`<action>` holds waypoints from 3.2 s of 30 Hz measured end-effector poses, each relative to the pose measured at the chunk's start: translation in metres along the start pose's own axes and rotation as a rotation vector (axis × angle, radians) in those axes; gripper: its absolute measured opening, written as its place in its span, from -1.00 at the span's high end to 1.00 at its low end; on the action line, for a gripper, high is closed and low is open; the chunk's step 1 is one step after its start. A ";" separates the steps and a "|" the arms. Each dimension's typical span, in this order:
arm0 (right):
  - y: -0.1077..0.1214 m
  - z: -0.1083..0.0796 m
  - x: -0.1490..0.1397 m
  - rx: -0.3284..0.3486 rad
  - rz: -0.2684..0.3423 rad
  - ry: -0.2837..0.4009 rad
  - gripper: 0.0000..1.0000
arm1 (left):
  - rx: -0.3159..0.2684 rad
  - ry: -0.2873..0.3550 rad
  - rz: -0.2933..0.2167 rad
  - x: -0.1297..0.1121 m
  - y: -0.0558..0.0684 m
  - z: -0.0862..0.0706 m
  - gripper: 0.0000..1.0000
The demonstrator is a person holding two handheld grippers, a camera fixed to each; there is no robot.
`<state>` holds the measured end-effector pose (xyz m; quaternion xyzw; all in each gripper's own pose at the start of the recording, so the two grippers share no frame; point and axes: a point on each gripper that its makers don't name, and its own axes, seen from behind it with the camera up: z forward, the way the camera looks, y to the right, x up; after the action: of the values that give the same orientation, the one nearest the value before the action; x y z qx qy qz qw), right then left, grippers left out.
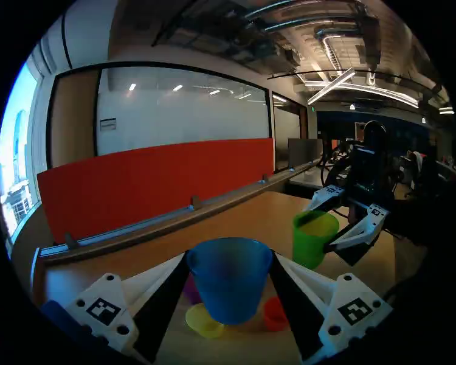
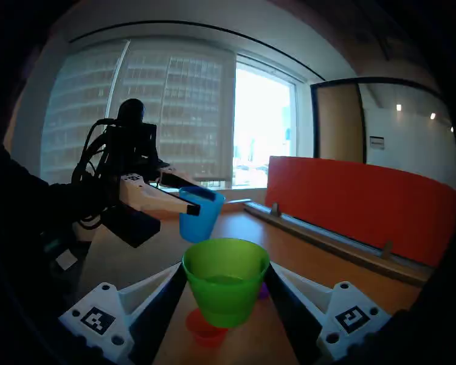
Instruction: Pour water
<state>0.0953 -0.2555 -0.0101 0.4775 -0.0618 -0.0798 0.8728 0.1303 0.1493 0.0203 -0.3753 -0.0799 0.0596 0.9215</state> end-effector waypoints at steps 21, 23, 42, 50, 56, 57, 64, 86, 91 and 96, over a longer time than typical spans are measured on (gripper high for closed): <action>0.026 -0.014 -0.037 -0.052 0.009 -0.126 -0.81 | -0.037 -0.214 0.040 -0.086 0.017 0.005 -0.79; 0.028 -0.015 -0.040 -0.053 0.013 -0.134 -0.81 | -0.046 -0.232 0.038 -0.093 0.019 0.005 -0.78; 0.039 -0.022 -0.067 -0.038 0.037 -0.222 -0.81 | -0.088 -0.380 0.069 -0.146 0.031 0.002 -0.80; 0.038 -0.022 -0.083 -0.021 0.043 -0.269 -0.81 | -0.115 -0.463 0.073 -0.167 0.032 0.002 -0.80; 0.038 -0.021 -0.094 -0.015 0.033 -0.308 -0.81 | -0.122 -0.505 0.065 -0.181 0.031 0.005 -0.80; 0.038 -0.021 -0.095 -0.015 0.032 -0.313 -0.81 | -0.124 -0.510 0.064 -0.184 0.031 0.005 -0.80; 0.040 -0.020 -0.106 -0.006 0.038 -0.340 -0.82 | -0.131 -0.539 0.065 -0.196 0.031 0.006 -0.80; 0.049 -0.019 -0.147 -0.009 0.044 -0.415 -0.82 | -0.138 -0.566 0.050 -0.214 0.029 0.013 -0.80; 0.050 -0.019 -0.153 -0.011 0.048 -0.424 -0.82 | -0.139 -0.570 0.050 -0.217 0.028 0.012 -0.80; 0.049 -0.019 -0.160 -0.010 0.054 -0.436 -0.82 | -0.142 -0.581 0.052 -0.222 0.028 0.011 -0.80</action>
<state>-0.0543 -0.1825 0.0162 0.4428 -0.2614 -0.1580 0.8430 -0.0909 0.1388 -0.0146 -0.4080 -0.3347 0.1826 0.8295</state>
